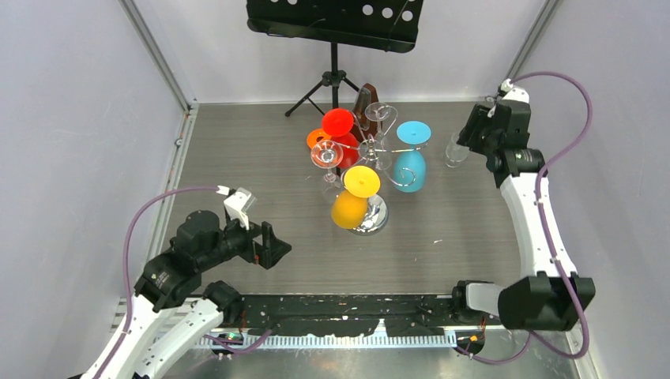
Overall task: Take the wine glass off the wine glass rack
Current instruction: Pick up the wine glass from the wine rack.
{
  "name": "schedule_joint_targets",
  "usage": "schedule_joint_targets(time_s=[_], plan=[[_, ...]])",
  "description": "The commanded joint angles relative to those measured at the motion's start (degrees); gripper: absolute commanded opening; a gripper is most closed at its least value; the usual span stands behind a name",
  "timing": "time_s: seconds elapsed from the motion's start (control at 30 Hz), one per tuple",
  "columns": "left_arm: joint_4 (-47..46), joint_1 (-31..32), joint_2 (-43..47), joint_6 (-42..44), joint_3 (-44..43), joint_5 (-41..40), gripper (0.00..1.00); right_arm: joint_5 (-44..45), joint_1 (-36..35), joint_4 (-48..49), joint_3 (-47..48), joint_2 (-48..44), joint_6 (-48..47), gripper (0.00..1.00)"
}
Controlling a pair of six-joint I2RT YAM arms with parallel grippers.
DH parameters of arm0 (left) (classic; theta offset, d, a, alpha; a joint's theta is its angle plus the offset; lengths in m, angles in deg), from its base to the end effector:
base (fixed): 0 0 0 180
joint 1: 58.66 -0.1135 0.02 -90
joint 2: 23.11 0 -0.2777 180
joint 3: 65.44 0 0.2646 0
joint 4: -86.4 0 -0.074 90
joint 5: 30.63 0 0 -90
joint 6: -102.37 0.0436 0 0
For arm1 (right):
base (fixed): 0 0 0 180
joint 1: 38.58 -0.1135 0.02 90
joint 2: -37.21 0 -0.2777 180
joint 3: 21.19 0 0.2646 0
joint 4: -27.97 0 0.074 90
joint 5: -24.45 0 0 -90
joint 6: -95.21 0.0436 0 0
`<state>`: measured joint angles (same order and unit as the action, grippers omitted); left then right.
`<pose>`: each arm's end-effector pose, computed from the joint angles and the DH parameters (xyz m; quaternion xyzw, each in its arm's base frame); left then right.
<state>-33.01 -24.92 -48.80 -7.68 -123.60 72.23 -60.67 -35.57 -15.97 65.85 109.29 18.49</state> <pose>0.0742 -0.0612 0.3210 0.1587 0.8394 -0.3168 0.4122 0.2923 -0.0191 0.3891 0.1433 0.8490 0.0089 0.5085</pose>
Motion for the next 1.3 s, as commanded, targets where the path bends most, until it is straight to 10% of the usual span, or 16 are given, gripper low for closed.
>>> schedule_joint_targets(time_s=[0.0, 1.27], plan=[[-2.7, -0.2, -2.8, -1.0, -6.8, -1.5, 1.0, -2.5, -3.8, 7.2, -3.8, -8.0, 3.0, 0.59], [-30.0, -6.1, -29.0, -29.8, -22.9, 12.0, 0.86, -16.8, -5.6, 8.0, -29.7, -53.4, 5.5, 0.54]])
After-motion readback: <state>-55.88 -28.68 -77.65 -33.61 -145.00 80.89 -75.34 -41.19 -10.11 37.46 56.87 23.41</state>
